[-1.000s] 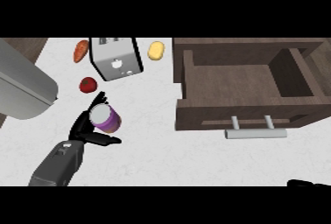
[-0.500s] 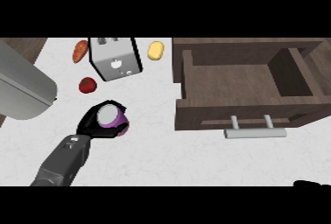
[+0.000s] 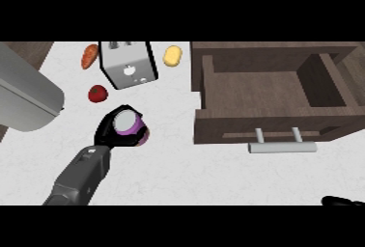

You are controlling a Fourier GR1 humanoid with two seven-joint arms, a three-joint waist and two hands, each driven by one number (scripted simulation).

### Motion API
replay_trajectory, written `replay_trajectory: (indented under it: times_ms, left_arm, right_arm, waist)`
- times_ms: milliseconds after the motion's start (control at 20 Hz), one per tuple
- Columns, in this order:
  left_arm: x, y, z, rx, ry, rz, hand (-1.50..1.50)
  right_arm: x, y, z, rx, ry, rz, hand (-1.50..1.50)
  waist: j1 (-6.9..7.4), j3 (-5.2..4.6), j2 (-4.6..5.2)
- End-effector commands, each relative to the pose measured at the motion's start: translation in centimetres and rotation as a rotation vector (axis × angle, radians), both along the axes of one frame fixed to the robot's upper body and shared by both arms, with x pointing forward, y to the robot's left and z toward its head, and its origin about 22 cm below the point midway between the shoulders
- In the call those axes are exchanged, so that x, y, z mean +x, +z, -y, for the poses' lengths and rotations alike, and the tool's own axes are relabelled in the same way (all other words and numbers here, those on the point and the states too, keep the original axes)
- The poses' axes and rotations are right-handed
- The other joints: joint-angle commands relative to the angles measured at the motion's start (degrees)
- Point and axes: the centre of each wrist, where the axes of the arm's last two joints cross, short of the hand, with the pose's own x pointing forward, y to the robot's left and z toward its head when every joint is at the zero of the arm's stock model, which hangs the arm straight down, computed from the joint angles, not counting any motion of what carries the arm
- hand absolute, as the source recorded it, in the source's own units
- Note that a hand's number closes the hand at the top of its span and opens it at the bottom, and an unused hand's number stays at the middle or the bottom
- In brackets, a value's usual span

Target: Pick up the can, place it into the drawer and close the drawer

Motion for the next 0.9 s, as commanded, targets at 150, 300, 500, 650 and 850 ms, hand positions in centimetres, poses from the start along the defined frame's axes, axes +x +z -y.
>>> replay_trajectory:
  times_ms: [150, 300, 500, 650, 850]
  left_arm:
    - [0.9, 0.7, 3.2, -0.062, 0.180, 0.059, 1.50]
    - [1.4, 1.2, 3.2, -0.068, 0.159, 0.077, 1.50]
    - [4.9, 5.5, 4.8, -0.041, 0.103, 0.067, 1.50]
    - [7.3, 9.8, 6.2, -0.004, 0.055, 0.124, 1.50]
    - [8.1, 12.9, 10.0, 0.005, 0.011, 0.134, 1.50]
  right_arm:
    - [0.0, 0.9, 0.4, -0.014, -0.028, 0.003, -1.50]
    - [-1.8, 0.1, 0.3, -0.019, -0.004, 0.009, -1.50]
    - [0.4, 0.2, 1.5, -0.032, -0.024, 0.027, -1.50]
    - [-0.8, 0.5, 2.2, -0.022, -0.047, 0.008, -1.50]
    - [-1.3, -0.1, 0.9, -0.027, -0.058, 0.008, -1.50]
  waist:
    - [0.69, 0.05, -0.30]
    - [0.22, 0.04, -0.21]
    - [0.93, 0.08, -0.40]
    - [1.41, 0.15, -0.88]
    - [1.27, 0.13, -0.98]
